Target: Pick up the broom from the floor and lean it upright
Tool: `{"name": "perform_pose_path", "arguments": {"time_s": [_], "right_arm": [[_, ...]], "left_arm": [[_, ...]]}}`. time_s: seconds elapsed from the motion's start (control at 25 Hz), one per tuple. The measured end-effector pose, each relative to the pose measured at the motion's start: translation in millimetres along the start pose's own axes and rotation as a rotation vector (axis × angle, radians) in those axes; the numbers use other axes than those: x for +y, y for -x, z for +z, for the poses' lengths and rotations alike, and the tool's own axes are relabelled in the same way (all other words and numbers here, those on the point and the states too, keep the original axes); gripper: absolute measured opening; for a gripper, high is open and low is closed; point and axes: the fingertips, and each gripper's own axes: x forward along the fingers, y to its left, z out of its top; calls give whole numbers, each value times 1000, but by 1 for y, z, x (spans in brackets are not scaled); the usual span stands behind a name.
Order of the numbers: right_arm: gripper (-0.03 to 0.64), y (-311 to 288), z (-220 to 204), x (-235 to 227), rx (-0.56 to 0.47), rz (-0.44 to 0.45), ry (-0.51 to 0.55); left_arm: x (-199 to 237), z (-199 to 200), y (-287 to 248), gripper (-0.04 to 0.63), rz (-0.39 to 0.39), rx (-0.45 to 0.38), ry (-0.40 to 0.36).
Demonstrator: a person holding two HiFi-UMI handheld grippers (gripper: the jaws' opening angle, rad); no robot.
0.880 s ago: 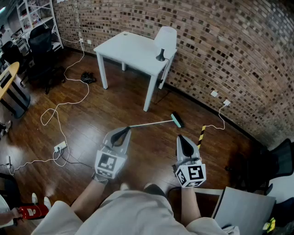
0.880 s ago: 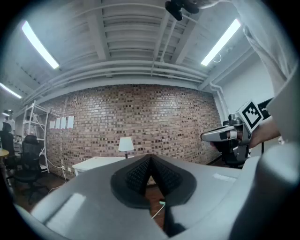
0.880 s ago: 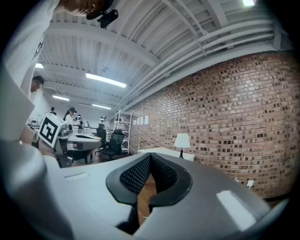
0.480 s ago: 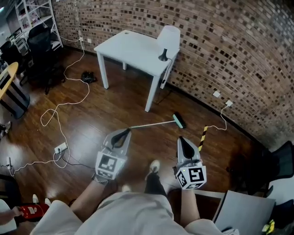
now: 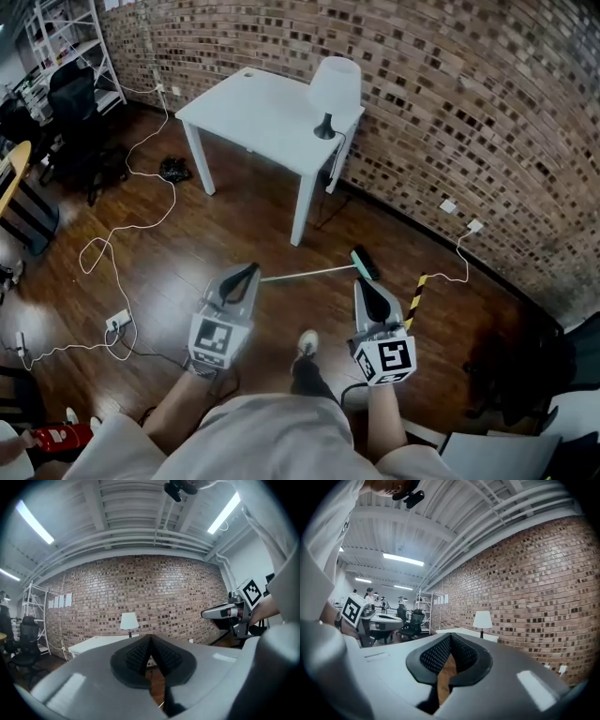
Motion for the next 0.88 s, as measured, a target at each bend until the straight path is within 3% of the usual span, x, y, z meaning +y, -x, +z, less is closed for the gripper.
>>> {"name": "perform_pose_path", "arguments": {"time_s": [0.24,0.48,0.88], "right_arm": [[14,-55,19,-91,-21,34,26],[14,-98,25,-160,-16,-6,20],[14,-137,1,-189,53,-72,-37]], "left_arm": [[-1,15,-102,2,41,-16,1],[12,27,-172,2,68,-26,10],[43,-2,-222,2,17,35,36]]}}
